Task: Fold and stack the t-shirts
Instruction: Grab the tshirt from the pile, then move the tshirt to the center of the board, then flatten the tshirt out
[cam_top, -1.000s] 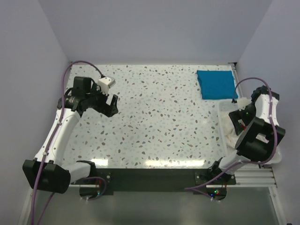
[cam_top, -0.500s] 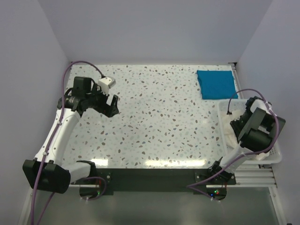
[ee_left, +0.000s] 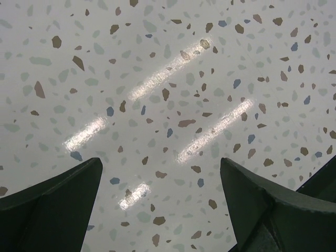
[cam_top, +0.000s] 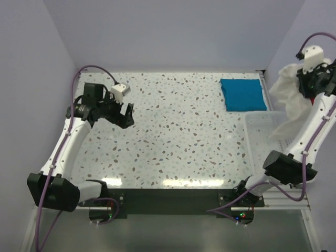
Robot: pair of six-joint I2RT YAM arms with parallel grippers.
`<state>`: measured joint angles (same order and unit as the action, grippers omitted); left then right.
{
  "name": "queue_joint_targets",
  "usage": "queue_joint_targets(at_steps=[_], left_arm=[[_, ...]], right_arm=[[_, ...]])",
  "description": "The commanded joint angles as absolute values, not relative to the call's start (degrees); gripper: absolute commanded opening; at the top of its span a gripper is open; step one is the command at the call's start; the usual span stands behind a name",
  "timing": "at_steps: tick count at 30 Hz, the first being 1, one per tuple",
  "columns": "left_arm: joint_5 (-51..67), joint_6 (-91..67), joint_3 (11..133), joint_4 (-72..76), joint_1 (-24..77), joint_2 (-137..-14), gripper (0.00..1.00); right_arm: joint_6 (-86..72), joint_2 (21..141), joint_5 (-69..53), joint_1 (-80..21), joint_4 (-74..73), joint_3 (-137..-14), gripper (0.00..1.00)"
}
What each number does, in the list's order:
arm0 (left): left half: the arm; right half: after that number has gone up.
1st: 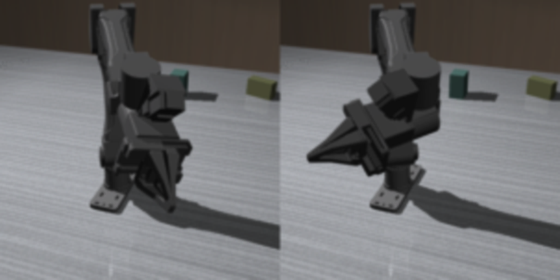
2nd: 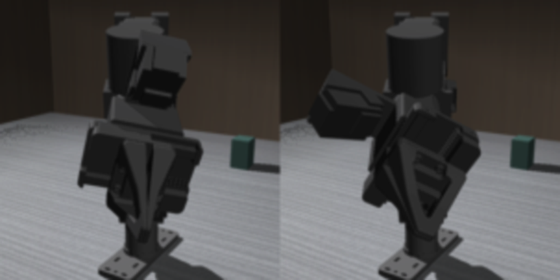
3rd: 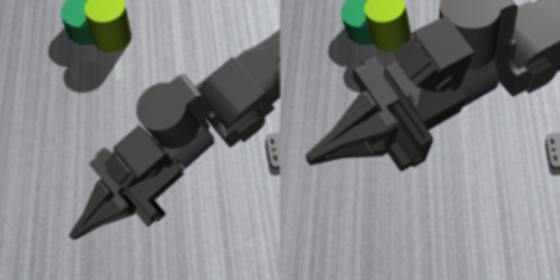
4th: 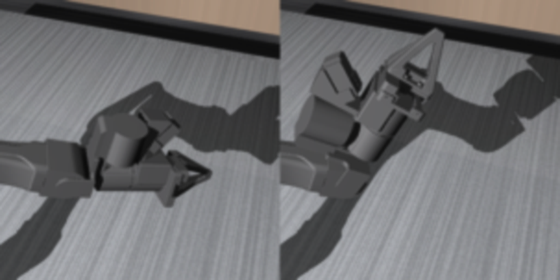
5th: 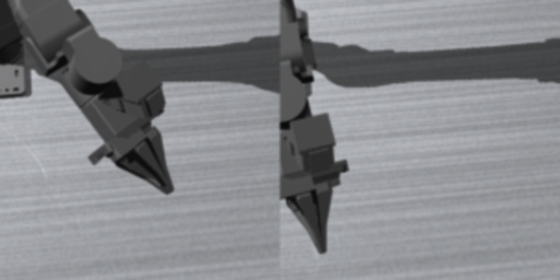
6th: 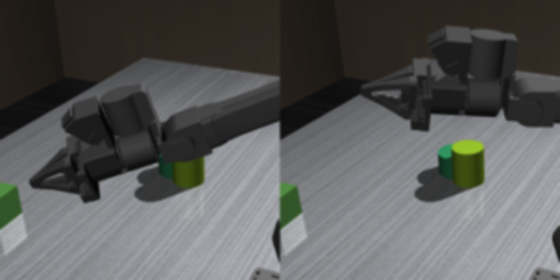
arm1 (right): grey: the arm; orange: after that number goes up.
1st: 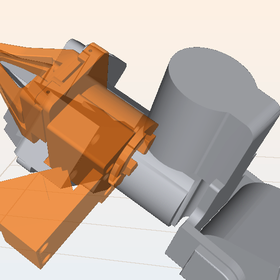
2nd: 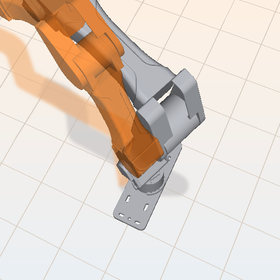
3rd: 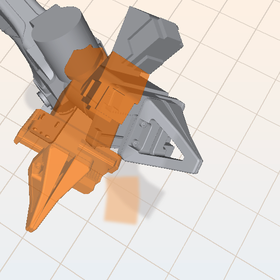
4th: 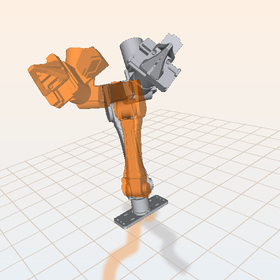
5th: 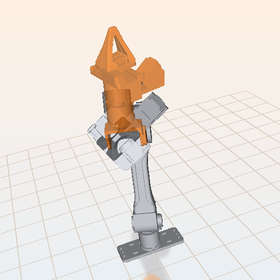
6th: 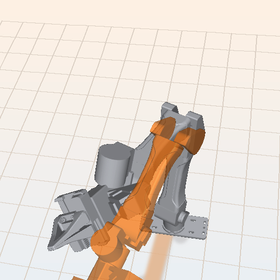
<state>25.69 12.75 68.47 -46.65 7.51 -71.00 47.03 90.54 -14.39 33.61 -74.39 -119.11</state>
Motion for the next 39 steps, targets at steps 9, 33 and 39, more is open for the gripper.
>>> queue_joint_targets(at_steps=[9,33,39], left_arm=[[24.08,7.04,79.53,-43.42,3.35,-71.54,1.0],[35.33,16.24,68.85,-44.48,-1.15,-70.74,1.0],[32.08,17.33,63.11,-38.69,2.37,-80.14,0.89]], right_arm=[[13.33,82.01,-47.79,11.64,-68.59,-128.99,0.0],[23.99,96.35,-27.6,-23.29,-61.71,-94.08,0.96],[27.59,90.44,-27.35,-30.66,-57.58,-79.11,0.83]])
